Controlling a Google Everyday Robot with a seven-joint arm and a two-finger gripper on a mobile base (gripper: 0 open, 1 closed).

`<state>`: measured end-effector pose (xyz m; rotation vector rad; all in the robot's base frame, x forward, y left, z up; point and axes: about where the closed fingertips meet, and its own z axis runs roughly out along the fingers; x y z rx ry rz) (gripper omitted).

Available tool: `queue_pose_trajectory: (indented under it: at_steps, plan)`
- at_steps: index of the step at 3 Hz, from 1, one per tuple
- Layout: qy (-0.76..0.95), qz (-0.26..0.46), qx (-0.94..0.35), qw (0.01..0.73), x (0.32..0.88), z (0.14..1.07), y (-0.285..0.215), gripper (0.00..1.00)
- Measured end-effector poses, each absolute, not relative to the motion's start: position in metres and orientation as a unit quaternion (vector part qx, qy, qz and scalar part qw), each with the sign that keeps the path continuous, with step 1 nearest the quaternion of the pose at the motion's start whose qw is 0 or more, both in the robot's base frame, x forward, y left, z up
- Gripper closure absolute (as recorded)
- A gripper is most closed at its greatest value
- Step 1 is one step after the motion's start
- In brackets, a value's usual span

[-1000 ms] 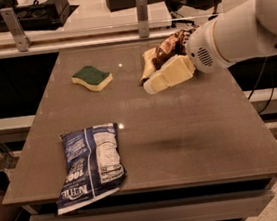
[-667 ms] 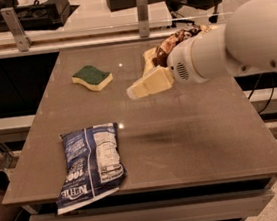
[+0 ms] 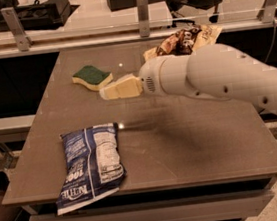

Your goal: Pick sponge

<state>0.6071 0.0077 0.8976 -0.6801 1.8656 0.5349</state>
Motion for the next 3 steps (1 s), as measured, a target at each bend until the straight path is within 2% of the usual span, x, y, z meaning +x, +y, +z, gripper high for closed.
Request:
queue_pose_trajectory:
  at_steps: [1,3]
  plan:
    - [0.75,0.254,-0.274,0.546,0.631,0.891,0.041,0.0]
    - [0.719,0.262,-0.289,0.576,0.671,0.872,0.074,0.0]
